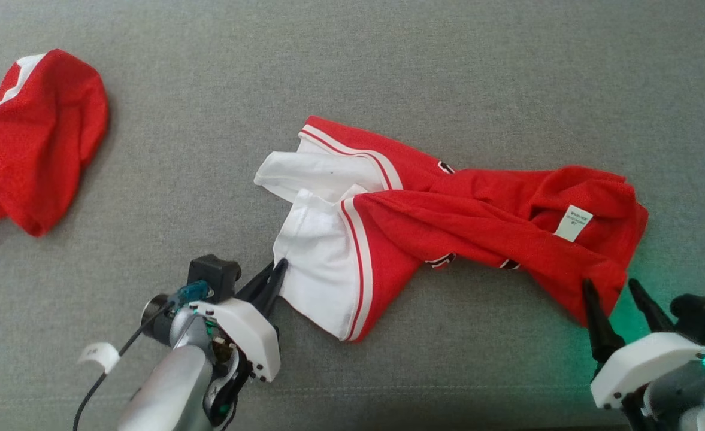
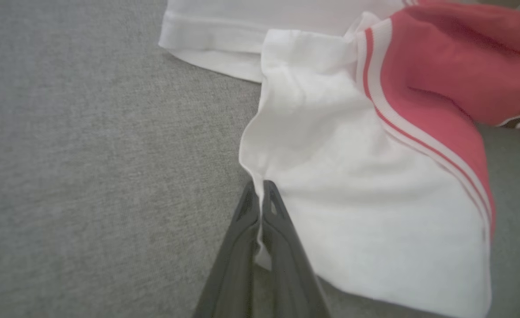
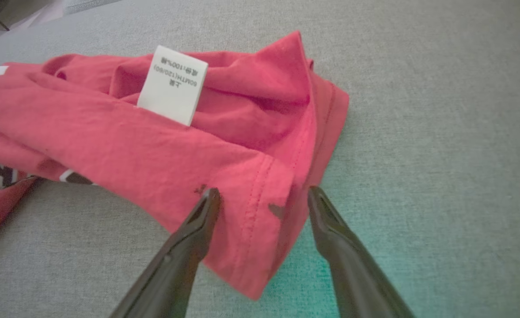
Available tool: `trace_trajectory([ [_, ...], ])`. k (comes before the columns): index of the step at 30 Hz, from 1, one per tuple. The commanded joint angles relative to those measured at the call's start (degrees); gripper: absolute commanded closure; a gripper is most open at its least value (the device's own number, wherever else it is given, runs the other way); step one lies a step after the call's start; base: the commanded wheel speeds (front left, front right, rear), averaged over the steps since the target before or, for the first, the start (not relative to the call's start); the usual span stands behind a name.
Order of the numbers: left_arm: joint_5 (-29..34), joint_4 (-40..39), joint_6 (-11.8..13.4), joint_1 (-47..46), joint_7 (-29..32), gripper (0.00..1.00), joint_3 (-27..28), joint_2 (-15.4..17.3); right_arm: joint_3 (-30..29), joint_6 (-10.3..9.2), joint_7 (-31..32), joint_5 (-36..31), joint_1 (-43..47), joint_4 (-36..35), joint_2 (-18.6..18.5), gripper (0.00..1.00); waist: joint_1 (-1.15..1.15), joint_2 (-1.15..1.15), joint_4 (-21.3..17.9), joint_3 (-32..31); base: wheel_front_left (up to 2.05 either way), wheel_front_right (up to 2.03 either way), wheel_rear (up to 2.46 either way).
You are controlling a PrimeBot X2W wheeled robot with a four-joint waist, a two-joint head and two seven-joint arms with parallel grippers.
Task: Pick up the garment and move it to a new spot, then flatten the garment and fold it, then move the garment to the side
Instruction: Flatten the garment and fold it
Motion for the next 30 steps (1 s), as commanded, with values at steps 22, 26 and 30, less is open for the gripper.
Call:
trace_trajectory([
  [22,1.7,-24.7,8.1,-4.1,-10.4,1.0,11.7,8.4,0.4,-0.04,-7.2,-2.0,-10.8,-15.4,-3.1,1.0,0.0,0.0,1.4,-8.6,0.0,0.0,0.0],
  [26,3.3,-33.2,9.5,-6.7,-10.5,1.0,13.7,10.0,0.2,-0.04,-7.6,-2.0,-13.3,-20.1,-4.3,1.0,0.0,0.0,2.3,-11.1,0.0,0.0,0.0],
  [30,4.4,-39.0,10.0,-11.1,-9.0,1.0,14.9,11.6,-0.5,-0.04,-7.2,-2.2,-15.6,-24.5,-5.3,1.0,0.0,0.0,2.9,-13.6,0.0,0.0,0.0],
])
